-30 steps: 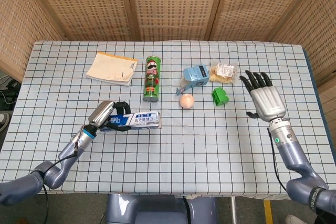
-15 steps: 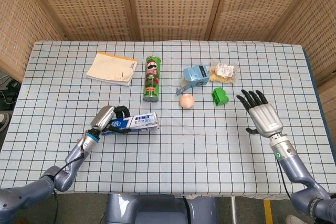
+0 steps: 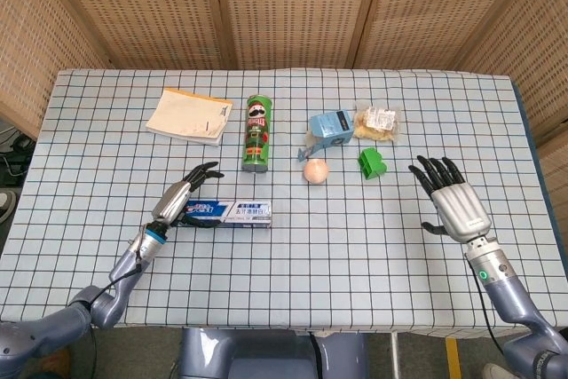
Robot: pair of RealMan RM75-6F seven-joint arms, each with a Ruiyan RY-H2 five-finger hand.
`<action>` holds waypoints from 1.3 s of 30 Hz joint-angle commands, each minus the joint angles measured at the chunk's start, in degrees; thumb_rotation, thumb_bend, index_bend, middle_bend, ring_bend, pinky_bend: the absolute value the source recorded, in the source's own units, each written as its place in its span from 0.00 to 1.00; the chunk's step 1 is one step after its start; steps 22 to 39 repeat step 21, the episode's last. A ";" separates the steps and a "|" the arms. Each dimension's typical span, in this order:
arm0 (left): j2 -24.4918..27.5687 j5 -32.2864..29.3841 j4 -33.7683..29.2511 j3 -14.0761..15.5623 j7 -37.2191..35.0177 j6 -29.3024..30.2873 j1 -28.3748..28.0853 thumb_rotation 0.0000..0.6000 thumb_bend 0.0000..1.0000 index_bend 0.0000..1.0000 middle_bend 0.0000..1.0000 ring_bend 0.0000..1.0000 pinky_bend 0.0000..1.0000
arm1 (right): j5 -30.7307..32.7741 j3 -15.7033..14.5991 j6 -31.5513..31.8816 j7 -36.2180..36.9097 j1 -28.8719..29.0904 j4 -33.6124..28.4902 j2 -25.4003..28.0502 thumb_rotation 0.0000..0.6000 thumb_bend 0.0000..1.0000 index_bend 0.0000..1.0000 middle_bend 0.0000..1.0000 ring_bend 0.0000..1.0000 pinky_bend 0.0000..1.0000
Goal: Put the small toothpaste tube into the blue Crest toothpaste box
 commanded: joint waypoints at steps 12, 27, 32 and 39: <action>27.23 -8.64 -40.28 1.15 48.25 22.32 19.97 1.00 0.00 0.00 0.00 0.00 0.00 | -5.23 -1.70 15.13 -5.96 -8.68 -4.38 2.29 1.00 0.00 0.00 0.00 0.00 0.00; 35.21 -11.57 -49.77 2.27 50.11 29.52 28.54 1.00 0.00 0.00 0.00 0.00 0.00 | -3.90 -1.60 20.31 -9.41 -13.32 -7.06 2.42 1.00 0.00 0.00 0.00 0.00 0.00; 35.21 -11.57 -49.77 2.27 50.11 29.52 28.54 1.00 0.00 0.00 0.00 0.00 0.00 | -3.90 -1.60 20.31 -9.41 -13.32 -7.06 2.42 1.00 0.00 0.00 0.00 0.00 0.00; 35.21 -11.57 -49.77 2.27 50.11 29.52 28.54 1.00 0.00 0.00 0.00 0.00 0.00 | -3.90 -1.60 20.31 -9.41 -13.32 -7.06 2.42 1.00 0.00 0.00 0.00 0.00 0.00</action>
